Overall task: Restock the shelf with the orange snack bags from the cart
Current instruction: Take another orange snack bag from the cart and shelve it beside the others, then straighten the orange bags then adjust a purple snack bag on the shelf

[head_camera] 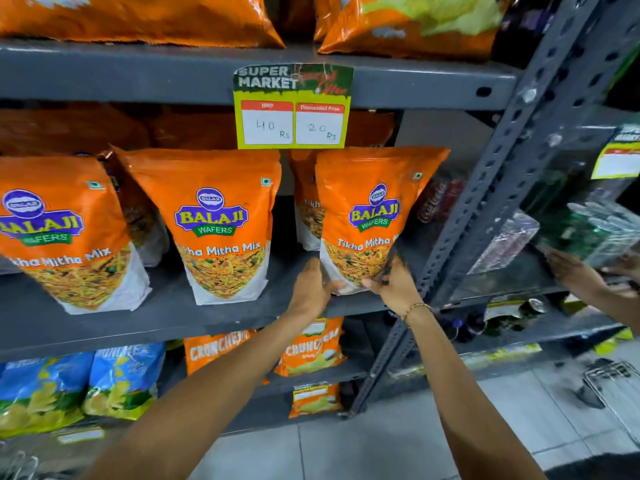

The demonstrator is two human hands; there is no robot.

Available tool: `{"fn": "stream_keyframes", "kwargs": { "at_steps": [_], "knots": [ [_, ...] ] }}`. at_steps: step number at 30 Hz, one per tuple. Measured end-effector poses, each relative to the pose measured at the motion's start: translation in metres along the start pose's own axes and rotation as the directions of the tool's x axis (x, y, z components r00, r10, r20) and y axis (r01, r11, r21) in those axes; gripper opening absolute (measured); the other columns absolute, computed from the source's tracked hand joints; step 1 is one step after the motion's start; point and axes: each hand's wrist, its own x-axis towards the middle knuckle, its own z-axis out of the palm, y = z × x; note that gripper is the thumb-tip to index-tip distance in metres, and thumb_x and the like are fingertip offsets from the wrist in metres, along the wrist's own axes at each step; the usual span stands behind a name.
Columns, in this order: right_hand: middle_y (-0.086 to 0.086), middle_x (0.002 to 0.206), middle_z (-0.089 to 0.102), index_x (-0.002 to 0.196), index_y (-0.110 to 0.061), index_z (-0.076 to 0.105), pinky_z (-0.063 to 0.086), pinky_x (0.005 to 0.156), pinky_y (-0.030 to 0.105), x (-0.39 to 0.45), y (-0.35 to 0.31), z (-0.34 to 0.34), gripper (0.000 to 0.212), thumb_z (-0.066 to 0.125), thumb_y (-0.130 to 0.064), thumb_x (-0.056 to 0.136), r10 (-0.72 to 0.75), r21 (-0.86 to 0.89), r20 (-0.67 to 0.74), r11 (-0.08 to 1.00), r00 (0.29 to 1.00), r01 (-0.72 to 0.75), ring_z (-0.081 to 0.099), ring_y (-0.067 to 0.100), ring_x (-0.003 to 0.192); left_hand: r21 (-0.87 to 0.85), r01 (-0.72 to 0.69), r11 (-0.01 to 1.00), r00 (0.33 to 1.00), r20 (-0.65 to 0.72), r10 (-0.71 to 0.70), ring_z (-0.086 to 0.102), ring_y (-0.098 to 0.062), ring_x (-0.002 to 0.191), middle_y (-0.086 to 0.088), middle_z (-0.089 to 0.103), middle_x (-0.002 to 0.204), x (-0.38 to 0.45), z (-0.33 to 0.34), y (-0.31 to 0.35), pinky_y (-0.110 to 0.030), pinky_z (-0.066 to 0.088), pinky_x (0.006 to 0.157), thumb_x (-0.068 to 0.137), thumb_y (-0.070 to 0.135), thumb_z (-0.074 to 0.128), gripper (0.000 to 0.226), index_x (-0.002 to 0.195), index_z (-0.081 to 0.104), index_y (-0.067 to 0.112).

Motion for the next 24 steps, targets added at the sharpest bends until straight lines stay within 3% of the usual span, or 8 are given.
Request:
{"fn": "stream_keyframes", "kwargs": {
  "at_steps": [2,7,11,15,19,22,24],
  "knots": [
    [0.01,0.126,0.048,0.127,-0.027,0.032,0.046,0.095,0.056,0.019,0.019,0.012,0.09,0.074,-0.055,0.052,-0.013,-0.012,0.015,1.0,1.0,0.013,0.048,0.033,0.117,0.002,-0.008,1.0,1.0,-0.003,0.008,0.047,-0.023,0.085,-0.011,0.049,0.092,-0.001,-0.011,-0.007,-0.024,0.026,0.063,0.083,0.025,0.064,0.039,0.105,0.046,-0.001],
    [0.016,0.121,0.045,0.122,-0.009,0.04,0.047,0.093,0.053,-0.006,-0.02,0.018,0.078,0.084,-0.026,0.059,-0.034,-0.009,-0.031,0.999,0.999,0.034,0.05,0.037,0.111,0.029,-0.001,1.0,1.0,-0.001,0.001,0.043,-0.02,0.08,-0.008,0.045,0.084,-0.004,-0.027,-0.014,-0.023,0.027,0.056,0.084,0.026,0.064,0.032,0.094,0.041,0.007],
    [0.018,0.123,0.043,0.126,-0.008,0.036,0.048,0.092,0.046,-0.006,-0.021,0.02,0.082,0.084,-0.022,0.06,-0.03,0.012,-0.028,0.999,0.999,0.031,0.051,0.036,0.11,0.032,0.004,0.999,1.0,0.02,-0.005,0.043,-0.022,0.084,-0.008,0.044,0.088,-0.004,-0.029,-0.016,-0.024,0.023,0.062,0.085,0.027,0.062,0.032,0.093,0.038,0.008],
    [0.018,0.126,0.043,0.127,-0.009,0.035,0.05,0.092,0.045,-0.009,-0.023,0.025,0.084,0.084,-0.023,0.061,-0.009,0.032,-0.051,0.999,0.999,0.01,0.053,0.035,0.11,0.056,0.016,0.998,0.998,0.054,-0.019,0.051,-0.029,0.103,-0.011,0.05,0.102,-0.002,-0.033,-0.015,-0.026,0.03,0.075,0.088,0.026,0.059,0.039,0.111,0.041,0.001],
    [0.019,0.132,0.036,0.131,-0.006,0.029,0.044,0.097,0.048,-0.023,-0.024,0.03,0.086,0.08,-0.033,0.066,0.022,0.001,-0.078,1.0,0.997,-0.022,0.045,0.035,0.119,0.057,-0.01,0.998,0.998,0.064,0.006,0.044,-0.031,0.128,-0.015,0.046,0.139,-0.012,-0.038,-0.022,-0.029,0.037,0.091,0.087,0.031,0.059,0.065,0.138,0.028,0.004],
    [0.019,0.12,0.051,0.111,-0.002,0.044,0.046,0.09,0.044,-0.043,-0.034,0.038,0.052,0.066,-0.037,0.08,0.006,-0.129,-0.085,0.991,0.996,-0.017,0.049,0.033,0.115,0.014,-0.028,0.999,0.998,0.054,0.028,0.049,-0.024,0.128,-0.009,0.051,0.139,-0.036,-0.055,-0.033,-0.033,0.042,0.099,0.089,0.032,0.056,0.055,0.136,0.038,0.01],
    [0.014,0.103,0.064,0.096,-0.008,0.055,0.048,0.08,0.037,-0.06,-0.056,0.054,0.028,0.059,-0.034,0.086,-0.066,-0.181,0.021,0.981,0.998,0.068,0.059,0.03,0.102,-0.041,-0.04,0.998,0.999,-0.024,0.039,0.062,-0.017,0.109,-0.005,0.068,0.115,-0.056,-0.079,-0.043,-0.03,0.048,0.091,0.091,0.031,0.053,0.031,0.117,0.058,0.016]
  ]
}}
